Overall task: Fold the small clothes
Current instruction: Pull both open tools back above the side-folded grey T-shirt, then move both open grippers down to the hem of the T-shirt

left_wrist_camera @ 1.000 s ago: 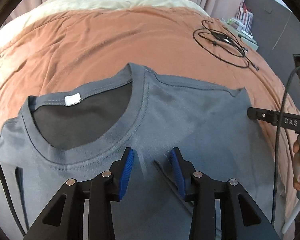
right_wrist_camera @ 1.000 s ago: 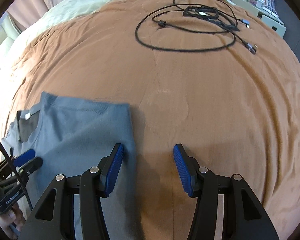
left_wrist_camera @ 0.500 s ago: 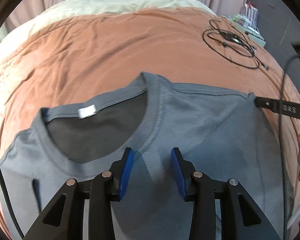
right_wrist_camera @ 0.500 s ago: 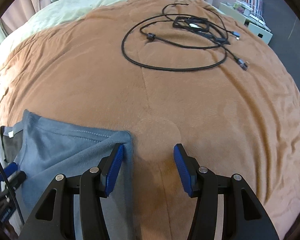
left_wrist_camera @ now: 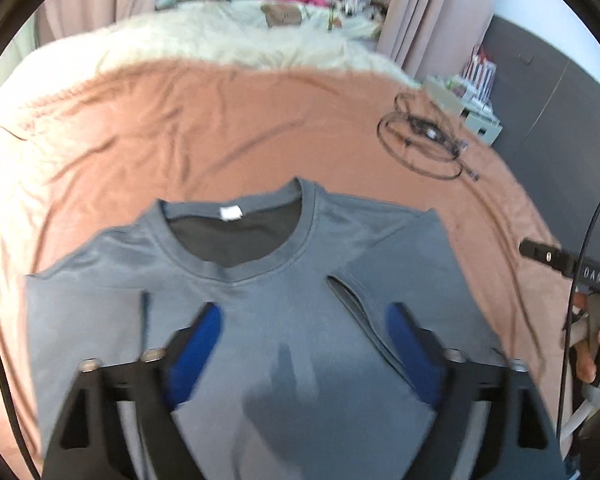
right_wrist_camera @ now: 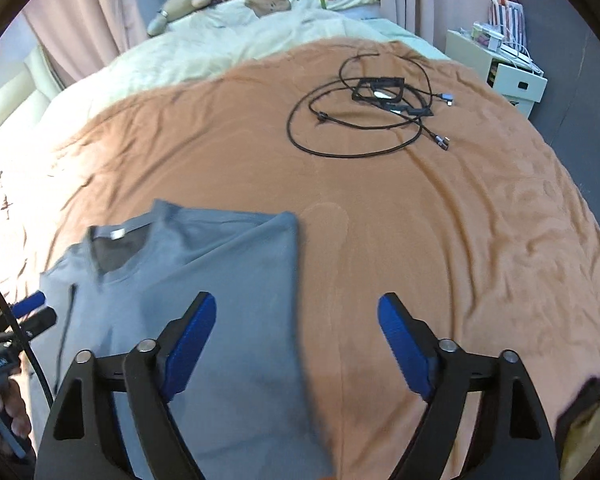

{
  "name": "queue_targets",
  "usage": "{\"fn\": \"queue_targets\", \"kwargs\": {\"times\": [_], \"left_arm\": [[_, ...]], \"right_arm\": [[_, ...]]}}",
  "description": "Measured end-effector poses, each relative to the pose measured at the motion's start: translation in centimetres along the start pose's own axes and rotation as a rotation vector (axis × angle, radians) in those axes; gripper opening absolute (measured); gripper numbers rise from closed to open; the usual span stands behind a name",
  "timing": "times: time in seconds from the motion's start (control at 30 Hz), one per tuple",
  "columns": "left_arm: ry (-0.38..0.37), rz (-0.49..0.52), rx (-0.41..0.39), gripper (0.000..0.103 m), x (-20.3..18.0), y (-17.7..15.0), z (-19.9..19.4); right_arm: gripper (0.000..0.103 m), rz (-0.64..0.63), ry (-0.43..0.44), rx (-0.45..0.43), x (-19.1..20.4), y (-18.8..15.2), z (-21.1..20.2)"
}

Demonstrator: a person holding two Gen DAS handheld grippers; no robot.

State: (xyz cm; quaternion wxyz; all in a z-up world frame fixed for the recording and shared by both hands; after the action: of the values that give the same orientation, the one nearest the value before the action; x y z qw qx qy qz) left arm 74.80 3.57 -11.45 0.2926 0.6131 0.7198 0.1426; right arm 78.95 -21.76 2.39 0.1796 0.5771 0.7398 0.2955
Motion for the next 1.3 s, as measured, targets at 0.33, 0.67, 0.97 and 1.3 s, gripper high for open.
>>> {"fn": "queue_targets", "kwargs": {"times": [0.33, 0.67, 0.97, 1.3], "left_arm": [[-0.008, 0.001, -0.121, 0.098, 1.9, -2.8, -13.4], [0.004, -0.014, -0.21, 0.098, 5.1, -7.9, -23.0], [0.034, -0.01, -0.239, 0.098, 7.9, -13.9, -28.8], [0.03, -0.041, -0.221, 0.098, 10.4, -21.6, -32.8]], "right_arm": [[0.103, -0.009, 0.042, -0.072, 2.3, -6.0, -11.9], [0.103, -0.046, 0.049, -0.136, 3.5, -12.5, -20.3], [0.103, -0.075, 0.037, -0.159, 3.5, -18.9, -25.0], [0.103, -0.048, 0.036, -0.175, 3.3, -25.7, -29.7]]}}
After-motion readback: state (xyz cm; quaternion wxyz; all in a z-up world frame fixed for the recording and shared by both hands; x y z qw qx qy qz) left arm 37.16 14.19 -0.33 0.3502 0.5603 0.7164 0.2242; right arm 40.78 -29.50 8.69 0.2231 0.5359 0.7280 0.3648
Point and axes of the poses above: each gripper's, at about its wrist camera, not at the fingertips, and z roughly the way its jaws point, x to its left, y to its top, the point moved 6 cm from there along z, roughly the way its jaws point, and after that the axes turned 6 degrees about -z, right-handed, at the moved point
